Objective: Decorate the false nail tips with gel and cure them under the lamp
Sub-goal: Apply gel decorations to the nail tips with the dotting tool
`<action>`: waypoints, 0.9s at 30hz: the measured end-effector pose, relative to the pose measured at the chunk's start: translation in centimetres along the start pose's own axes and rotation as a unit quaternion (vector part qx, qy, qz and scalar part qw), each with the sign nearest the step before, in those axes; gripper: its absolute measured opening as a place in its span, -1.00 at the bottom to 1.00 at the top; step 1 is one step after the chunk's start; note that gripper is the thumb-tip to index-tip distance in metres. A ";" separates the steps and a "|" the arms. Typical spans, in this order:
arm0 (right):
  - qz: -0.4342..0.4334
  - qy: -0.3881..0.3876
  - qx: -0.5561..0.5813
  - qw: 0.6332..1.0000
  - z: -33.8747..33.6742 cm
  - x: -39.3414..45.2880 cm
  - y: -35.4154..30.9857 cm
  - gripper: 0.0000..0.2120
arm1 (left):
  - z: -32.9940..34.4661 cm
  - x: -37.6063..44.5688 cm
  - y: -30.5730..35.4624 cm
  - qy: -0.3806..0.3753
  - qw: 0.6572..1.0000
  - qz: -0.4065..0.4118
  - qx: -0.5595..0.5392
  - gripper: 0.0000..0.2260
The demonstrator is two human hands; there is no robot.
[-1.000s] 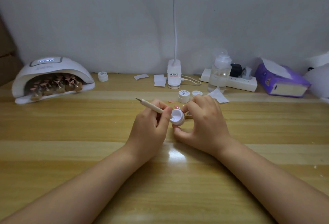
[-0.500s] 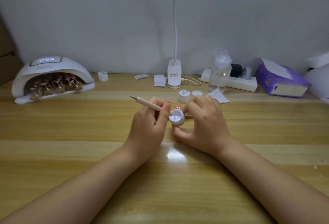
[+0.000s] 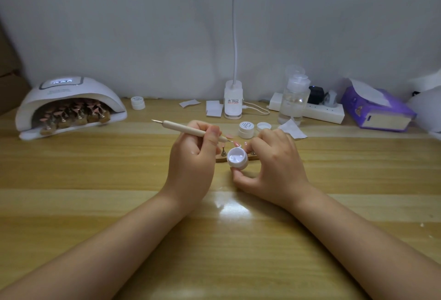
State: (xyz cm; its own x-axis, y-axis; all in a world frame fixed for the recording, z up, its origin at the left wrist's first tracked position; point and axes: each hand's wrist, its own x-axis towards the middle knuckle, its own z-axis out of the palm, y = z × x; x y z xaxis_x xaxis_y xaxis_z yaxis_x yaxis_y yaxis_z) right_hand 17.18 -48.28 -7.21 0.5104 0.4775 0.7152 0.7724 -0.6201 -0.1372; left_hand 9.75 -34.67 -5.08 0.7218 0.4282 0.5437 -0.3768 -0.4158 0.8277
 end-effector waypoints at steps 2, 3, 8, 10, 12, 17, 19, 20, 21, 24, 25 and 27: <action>0.001 0.001 -0.001 1.000 0.0 0.0 0.0 -0.68 | 0.0 0.0 0.2 -0.003 1.000 -0.002 -0.016 -0.83; 0.002 0.001 -0.002 1.000 0.0 0.0 0.0 -0.68 | 0.0 0.0 0.3 -0.003 1.000 -0.002 -0.022 -0.84; 0.002 0.002 -0.001 1.000 0.0 0.0 -0.1 -0.68 | 0.0 0.2 0.7 -0.006 0.999 0.017 -0.029 -0.84; 0.002 0.005 0.001 1.000 -0.1 0.0 -0.1 -0.69 | 0.0 0.1 0.8 -0.013 0.999 0.026 -0.026 -0.86; 0.002 0.007 0.001 1.000 -0.1 0.0 -0.1 -0.69 | 0.0 0.0 0.8 -0.020 0.999 0.030 -0.023 -0.90; 0.001 0.004 0.000 1.000 0.0 0.0 0.0 -0.69 | -0.1 -0.2 0.2 -0.039 0.998 0.038 -0.021 -0.94; 0.000 0.002 0.001 1.000 0.0 0.0 0.0 -0.69 | -0.2 -0.3 -0.1 -0.054 0.997 0.045 -0.018 -0.93; 0.000 0.001 0.002 1.000 0.0 0.0 0.0 -0.69 | -0.2 -0.3 -0.3 -0.061 0.997 0.048 -0.015 -0.94; 0.001 0.001 0.003 1.000 0.0 0.0 0.0 -0.69 | -0.2 -0.4 -0.4 -0.066 0.996 0.051 -0.014 -0.94; 0.001 0.000 0.004 1.000 0.0 0.0 0.1 -0.69 | -0.2 -0.4 -0.6 -0.076 0.996 0.052 -0.022 -0.94; 0.001 -0.001 0.004 1.000 0.0 0.0 0.1 -0.69 | -0.2 -0.4 -0.6 -0.077 0.995 0.051 -0.025 -0.94; 0.000 -0.002 0.011 1.000 0.0 0.0 0.1 -0.69 | -0.2 -0.4 -0.6 -0.064 0.996 0.051 -0.034 -0.94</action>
State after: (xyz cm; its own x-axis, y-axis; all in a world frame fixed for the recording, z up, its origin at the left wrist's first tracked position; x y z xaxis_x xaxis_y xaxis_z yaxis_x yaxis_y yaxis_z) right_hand 17.24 -48.33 -7.25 0.5122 0.4789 0.7129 0.7804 -0.6062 -0.1535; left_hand 9.54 -34.41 -5.78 0.7450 0.2787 0.6061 -0.4869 -0.3939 0.7796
